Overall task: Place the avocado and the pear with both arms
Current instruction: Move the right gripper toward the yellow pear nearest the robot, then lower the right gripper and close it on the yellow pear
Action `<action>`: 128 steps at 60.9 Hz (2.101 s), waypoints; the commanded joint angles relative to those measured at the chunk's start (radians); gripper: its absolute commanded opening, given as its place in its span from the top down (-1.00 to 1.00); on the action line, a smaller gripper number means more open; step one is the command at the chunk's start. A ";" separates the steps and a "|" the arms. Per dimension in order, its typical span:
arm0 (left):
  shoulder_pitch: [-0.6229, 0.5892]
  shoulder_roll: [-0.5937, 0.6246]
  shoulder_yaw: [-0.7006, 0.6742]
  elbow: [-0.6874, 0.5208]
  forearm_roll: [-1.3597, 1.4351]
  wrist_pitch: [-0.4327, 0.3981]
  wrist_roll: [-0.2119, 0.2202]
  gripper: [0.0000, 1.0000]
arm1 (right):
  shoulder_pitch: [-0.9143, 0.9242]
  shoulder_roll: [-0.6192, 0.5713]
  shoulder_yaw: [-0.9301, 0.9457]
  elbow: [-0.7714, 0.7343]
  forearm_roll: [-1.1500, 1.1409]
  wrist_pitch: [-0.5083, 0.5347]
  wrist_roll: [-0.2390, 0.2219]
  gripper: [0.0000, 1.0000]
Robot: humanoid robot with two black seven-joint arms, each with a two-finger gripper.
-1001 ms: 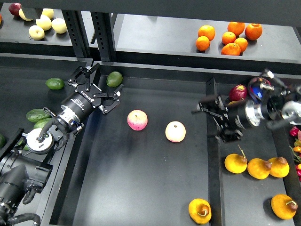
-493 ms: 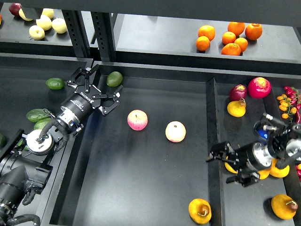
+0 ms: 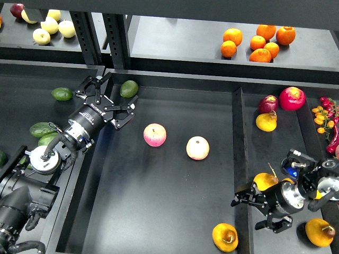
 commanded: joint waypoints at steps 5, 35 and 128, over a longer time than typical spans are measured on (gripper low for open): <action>0.000 0.000 0.000 0.000 0.000 0.000 0.000 -0.98 | -0.036 0.003 0.000 -0.001 -0.019 0.000 0.000 -0.99; 0.000 0.000 0.000 0.000 0.000 0.000 0.000 -0.98 | -0.072 0.070 0.003 -0.013 -0.049 0.000 0.000 -0.99; 0.000 0.000 0.001 -0.003 0.000 0.000 0.000 -0.98 | -0.123 0.148 0.069 -0.108 -0.092 0.000 0.000 0.41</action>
